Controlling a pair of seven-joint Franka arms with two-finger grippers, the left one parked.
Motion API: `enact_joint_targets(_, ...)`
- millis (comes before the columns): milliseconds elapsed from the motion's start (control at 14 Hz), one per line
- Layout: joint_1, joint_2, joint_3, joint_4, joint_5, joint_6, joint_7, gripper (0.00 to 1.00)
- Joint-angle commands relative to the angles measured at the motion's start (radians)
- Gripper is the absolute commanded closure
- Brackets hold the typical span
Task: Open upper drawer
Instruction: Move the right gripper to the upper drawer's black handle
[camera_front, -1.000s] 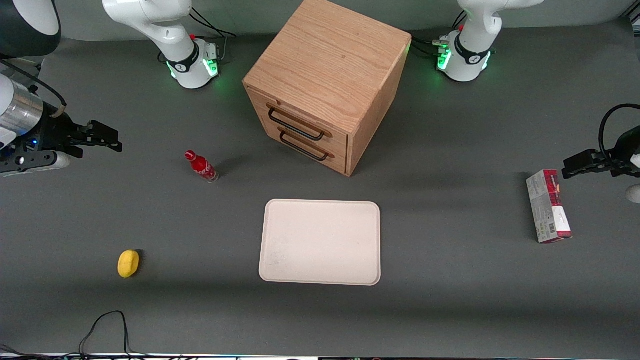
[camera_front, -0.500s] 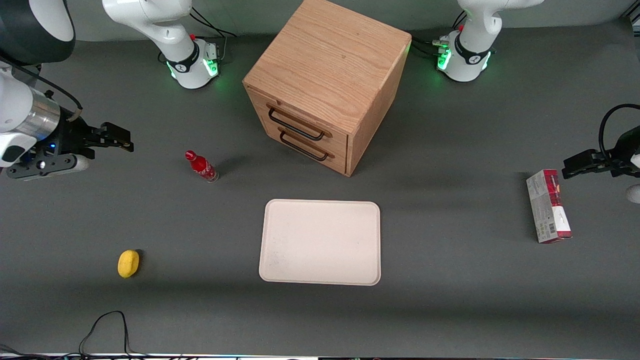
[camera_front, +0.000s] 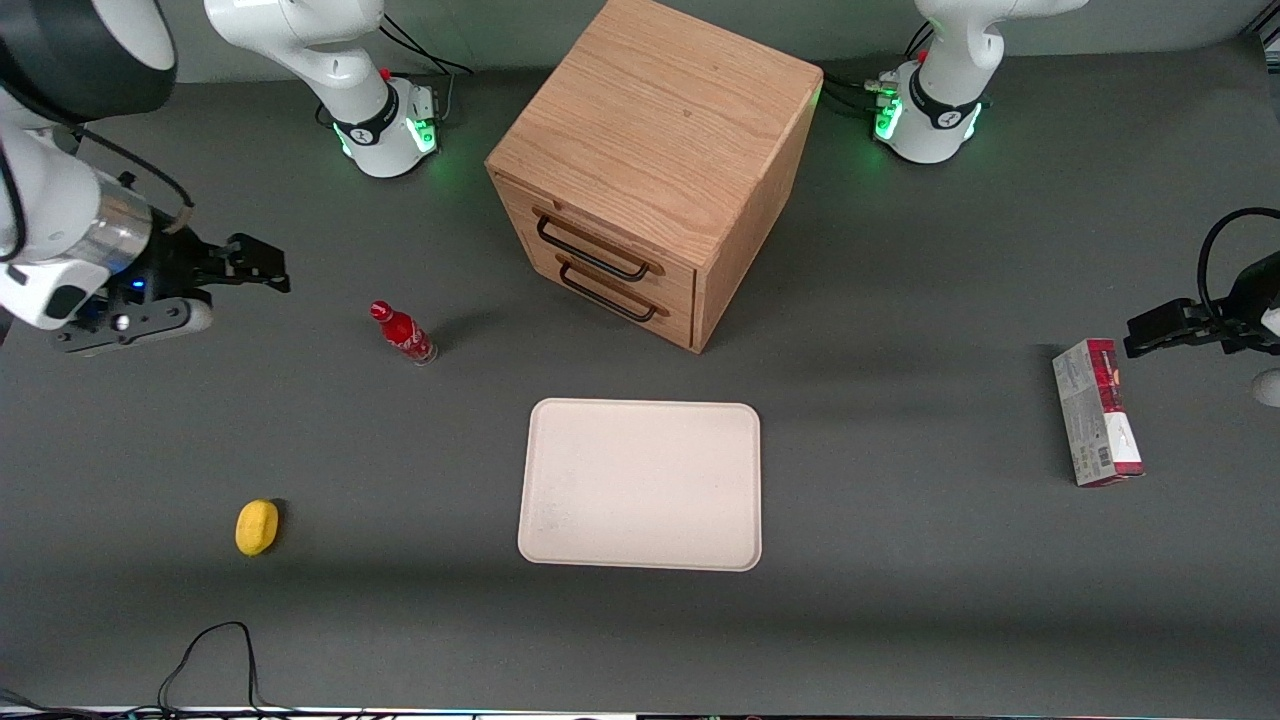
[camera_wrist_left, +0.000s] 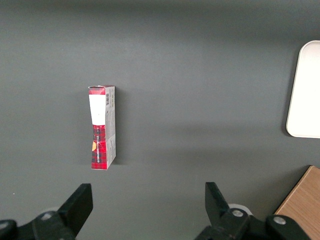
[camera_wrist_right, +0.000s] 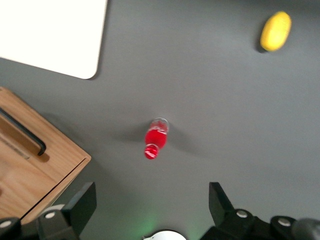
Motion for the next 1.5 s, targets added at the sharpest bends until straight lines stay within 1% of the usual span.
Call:
enact_joint_targets(0,-0.002,0.066,0.071,0.082,0.056,-0.032,0.001,0.00)
enact_joint_targets(71,0.002,0.075,0.076,0.088,0.100,-0.030,-0.001,0.00)
enact_joint_targets(143,0.016,0.089,0.081,0.095,0.131,-0.027,-0.004,0.00)
enact_joint_targets(214,0.033,0.106,0.082,0.109,0.141,-0.021,-0.008,0.00)
enact_joint_targets(286,0.042,0.149,0.085,0.140,0.141,-0.021,-0.037,0.00)
enact_joint_targets(357,0.068,0.190,0.101,0.193,0.139,-0.023,-0.082,0.00)
enact_joint_targets(429,0.108,0.219,0.105,0.226,0.122,-0.021,-0.090,0.00)
enact_joint_targets(571,0.175,0.250,0.105,0.227,0.083,-0.015,-0.093,0.00)
enact_joint_targets(714,0.218,0.289,0.107,0.230,0.076,-0.014,-0.120,0.00)
enact_joint_targets(786,0.225,0.299,0.111,0.233,0.081,-0.014,-0.176,0.00)
enact_joint_targets(857,0.248,0.304,0.111,0.234,0.081,0.006,-0.232,0.00)
enact_joint_targets(929,0.277,0.309,0.110,0.229,0.076,0.040,-0.252,0.00)
enact_joint_targets(1286,0.297,0.382,0.142,0.233,0.087,0.054,-0.280,0.00)
enact_joint_targets(1429,0.306,0.402,0.168,0.234,0.085,0.078,-0.417,0.00)
